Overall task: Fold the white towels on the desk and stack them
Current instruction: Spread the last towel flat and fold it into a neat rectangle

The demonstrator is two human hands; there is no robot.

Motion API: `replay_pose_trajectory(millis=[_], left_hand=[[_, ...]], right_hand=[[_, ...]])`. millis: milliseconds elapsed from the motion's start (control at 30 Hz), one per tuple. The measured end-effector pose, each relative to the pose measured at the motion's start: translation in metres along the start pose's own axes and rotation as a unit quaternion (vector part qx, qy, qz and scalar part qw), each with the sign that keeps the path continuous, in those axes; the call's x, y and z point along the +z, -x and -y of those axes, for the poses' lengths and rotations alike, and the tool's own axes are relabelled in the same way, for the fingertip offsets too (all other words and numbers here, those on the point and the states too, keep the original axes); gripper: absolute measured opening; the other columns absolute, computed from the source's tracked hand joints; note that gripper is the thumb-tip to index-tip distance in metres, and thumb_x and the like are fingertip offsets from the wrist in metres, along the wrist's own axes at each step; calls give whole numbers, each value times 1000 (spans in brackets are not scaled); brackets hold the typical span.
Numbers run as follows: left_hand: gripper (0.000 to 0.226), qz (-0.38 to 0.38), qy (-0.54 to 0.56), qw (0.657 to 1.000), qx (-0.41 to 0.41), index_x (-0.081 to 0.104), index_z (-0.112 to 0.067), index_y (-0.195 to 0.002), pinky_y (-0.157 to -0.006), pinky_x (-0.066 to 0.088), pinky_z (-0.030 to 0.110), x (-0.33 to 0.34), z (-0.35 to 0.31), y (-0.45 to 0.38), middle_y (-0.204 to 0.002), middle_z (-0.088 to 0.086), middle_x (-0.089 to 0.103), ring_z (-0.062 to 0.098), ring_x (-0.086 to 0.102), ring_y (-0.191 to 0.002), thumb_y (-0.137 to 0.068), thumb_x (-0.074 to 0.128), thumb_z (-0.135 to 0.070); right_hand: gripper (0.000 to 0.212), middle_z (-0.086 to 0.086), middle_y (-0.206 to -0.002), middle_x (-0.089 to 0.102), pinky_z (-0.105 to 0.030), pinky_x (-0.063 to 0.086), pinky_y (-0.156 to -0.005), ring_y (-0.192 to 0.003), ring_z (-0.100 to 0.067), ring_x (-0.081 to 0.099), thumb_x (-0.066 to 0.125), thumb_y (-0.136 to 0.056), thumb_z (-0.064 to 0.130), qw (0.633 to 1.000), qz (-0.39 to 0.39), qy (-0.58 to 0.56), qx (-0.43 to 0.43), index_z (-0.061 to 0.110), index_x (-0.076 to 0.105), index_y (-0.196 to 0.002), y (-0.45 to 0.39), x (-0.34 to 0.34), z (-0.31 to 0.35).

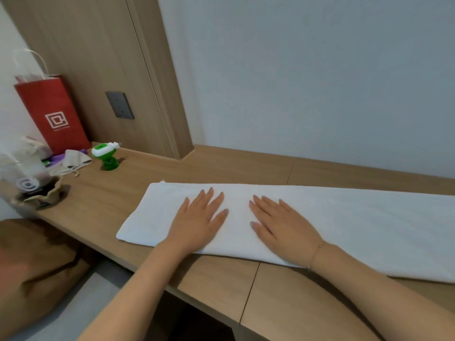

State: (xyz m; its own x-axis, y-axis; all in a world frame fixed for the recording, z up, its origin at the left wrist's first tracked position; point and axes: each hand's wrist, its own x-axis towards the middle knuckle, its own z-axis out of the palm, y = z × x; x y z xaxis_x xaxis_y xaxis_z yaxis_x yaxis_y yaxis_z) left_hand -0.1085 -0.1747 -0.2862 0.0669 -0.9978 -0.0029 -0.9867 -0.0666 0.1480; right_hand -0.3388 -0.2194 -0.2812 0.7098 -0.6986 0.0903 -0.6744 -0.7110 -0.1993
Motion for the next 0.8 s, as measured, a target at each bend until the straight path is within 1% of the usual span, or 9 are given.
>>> replay_pose_trajectory(millis=[33, 100, 267, 333, 433, 567, 600, 733, 800], left_hand=[[58, -1, -3, 1000, -14, 5, -39, -156, -121, -5, 39, 1, 7, 0, -164, -10, -6, 10, -8, -150, -101, 16, -54], [57, -6, -15, 999, -47, 2, -38, -156, -121, -5, 42, -3, 27, -1, -165, -8, -6, 12, -9, -151, -102, 15, -53], [55, 19, -70, 988, -135, 1, -30, -157, -121, 3, 51, -15, 85, 1, -165, 0, -12, 21, -11, -151, -104, 12, -42], [56, 17, -21, 987, -159, 3, -29, -157, -121, 6, 52, -18, 95, 2, -165, 0, -9, 20, -9, -151, -104, 13, -43], [57, 18, 21, 983, -179, 3, -28, -157, -121, 3, 51, -24, 93, 5, -165, -1, -6, 19, -7, -151, -104, 13, -46], [56, 55, -100, 968, -221, 2, -16, -157, -119, 1, 57, -33, 58, -1, -165, 7, -5, 25, -5, -151, -106, 10, -36], [55, 58, -99, 974, -196, 4, -15, -157, -119, 1, 59, -34, 34, -6, -165, 8, -5, 26, -4, -151, -106, 13, -34], [54, 87, 0, 996, 14, 10, -23, -157, -118, -2, 56, -15, -103, -15, -165, 4, -1, 22, -1, -152, -106, 17, -41], [55, 64, 2, 996, 57, 7, -27, -157, -118, -6, 53, 5, -150, -11, -165, 1, -5, 20, -6, -152, -105, 12, -45]], right_hand=[[62, 7, -162, -5, -27, -7, -119, -149, -8, -6, 13, -101, 53, 1000, 21, 9, 11, 25, 2, -156, 0, 1, -2], [69, 9, -161, -12, -27, -10, -119, -147, -7, -13, 8, -97, 62, 999, 26, 18, 34, 27, -5, -155, 4, 0, -12], [83, 10, -160, -15, -24, -12, -116, -146, -4, -15, 1, -87, 72, 996, 32, 36, 70, 25, -8, -154, 21, -4, -34], [83, 11, -160, -16, -23, -12, -116, -145, -2, -16, 1, -87, 73, 995, 35, 36, 87, 25, -9, -154, 30, -7, -47], [82, 11, -160, -15, -23, -13, -116, -144, 0, -17, 0, -87, 71, 993, 30, 40, 110, 25, -8, -154, 47, -13, -65], [73, 9, -161, -13, -22, -13, -115, -145, -2, -14, 5, -95, 62, 992, 25, 34, 120, 22, -6, -154, 53, -13, -70], [68, 8, -161, -12, -22, -13, -115, -146, -3, -14, 6, -98, 57, 992, 24, 32, 122, 21, -6, -155, 51, -13, -70], [59, 1, -163, -8, -19, -12, -113, -148, -7, -9, 10, -104, 42, 992, 13, 19, 124, 15, -1, -155, 49, -13, -70], [60, 0, -163, -5, -21, -10, -115, -149, -9, -6, 12, -104, 43, 992, 8, 20, 120, 14, 1, -155, 50, -14, -73]])
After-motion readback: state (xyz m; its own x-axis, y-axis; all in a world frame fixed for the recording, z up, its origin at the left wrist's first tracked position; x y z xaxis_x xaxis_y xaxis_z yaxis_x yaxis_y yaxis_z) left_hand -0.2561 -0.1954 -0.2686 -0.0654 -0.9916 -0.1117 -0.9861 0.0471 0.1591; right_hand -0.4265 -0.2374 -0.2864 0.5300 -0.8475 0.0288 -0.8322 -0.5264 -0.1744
